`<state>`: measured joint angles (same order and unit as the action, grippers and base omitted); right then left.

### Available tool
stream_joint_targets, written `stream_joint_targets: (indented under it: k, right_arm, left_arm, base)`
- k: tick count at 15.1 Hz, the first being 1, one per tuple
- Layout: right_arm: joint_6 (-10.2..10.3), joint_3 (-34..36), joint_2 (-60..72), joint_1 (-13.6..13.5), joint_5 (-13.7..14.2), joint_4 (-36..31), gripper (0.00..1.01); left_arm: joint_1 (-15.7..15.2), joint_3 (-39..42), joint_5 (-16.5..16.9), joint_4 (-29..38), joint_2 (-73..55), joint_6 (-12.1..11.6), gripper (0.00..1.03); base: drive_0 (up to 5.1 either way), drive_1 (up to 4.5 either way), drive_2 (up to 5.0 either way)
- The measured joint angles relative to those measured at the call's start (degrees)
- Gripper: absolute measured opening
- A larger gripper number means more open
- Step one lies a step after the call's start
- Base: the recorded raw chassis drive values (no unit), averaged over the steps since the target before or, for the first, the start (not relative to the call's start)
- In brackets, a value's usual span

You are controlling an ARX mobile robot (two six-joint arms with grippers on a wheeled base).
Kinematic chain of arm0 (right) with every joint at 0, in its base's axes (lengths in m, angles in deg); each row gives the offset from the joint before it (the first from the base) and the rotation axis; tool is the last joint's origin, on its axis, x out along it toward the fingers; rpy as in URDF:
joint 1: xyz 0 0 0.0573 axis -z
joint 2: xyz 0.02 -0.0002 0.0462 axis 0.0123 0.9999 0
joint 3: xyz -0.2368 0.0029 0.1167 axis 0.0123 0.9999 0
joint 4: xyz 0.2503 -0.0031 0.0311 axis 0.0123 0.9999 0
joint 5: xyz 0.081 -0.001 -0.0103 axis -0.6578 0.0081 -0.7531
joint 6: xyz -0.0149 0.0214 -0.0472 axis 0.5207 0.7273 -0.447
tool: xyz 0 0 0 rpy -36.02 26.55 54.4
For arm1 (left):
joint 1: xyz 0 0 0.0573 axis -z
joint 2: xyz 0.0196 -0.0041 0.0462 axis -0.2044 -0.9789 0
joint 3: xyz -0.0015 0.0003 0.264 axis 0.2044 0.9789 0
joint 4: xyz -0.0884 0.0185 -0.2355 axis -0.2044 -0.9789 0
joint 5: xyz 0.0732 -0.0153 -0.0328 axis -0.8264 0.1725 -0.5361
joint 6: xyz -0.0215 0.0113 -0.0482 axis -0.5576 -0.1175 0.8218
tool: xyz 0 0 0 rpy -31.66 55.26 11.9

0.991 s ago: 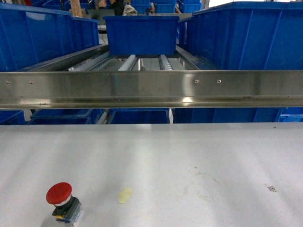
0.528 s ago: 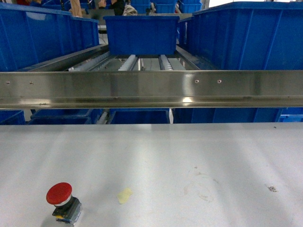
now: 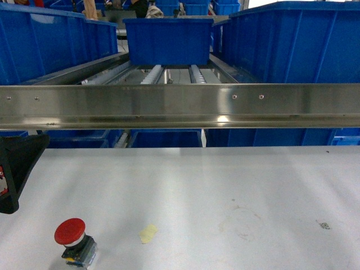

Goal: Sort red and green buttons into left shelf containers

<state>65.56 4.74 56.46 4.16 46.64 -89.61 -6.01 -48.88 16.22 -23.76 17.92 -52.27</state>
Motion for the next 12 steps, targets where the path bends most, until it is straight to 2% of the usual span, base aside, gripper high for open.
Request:
stream_joint_targets:
  k: [2, 3, 6, 12]
  right_arm:
    - [-0.5, -0.3, 1.7, 0.3, 0.4, -3.0, 0.98]
    - [-1.0, -3.0, 10.9, 3.0, 1.5, -8.2, 0.98]
    - [-0.9, -8.5, 24.4, 7.0, 1.6, -9.4, 0.98]
    - [-0.8, -12.2, 30.7, 8.3, 0.5, -9.9, 0.98]
  left_arm:
    - [0.0, 0.0, 0.0, 0.0, 0.0, -0.5, 0.98]
    - [0.0, 0.0, 0.0, 0.0, 0.0, -0.7, 0.98]
    - [0.0, 0.0, 0.0, 0.0, 0.0, -0.7, 0.98]
    - [0.0, 0.0, 0.0, 0.0, 0.0, -0.7, 0.98]
  base:
    - [0.0, 0.00, 0.0]
    - [0.0, 0.00, 0.0]
    - [0.0, 0.00, 0.0]
    - [0.0, 0.00, 0.0]
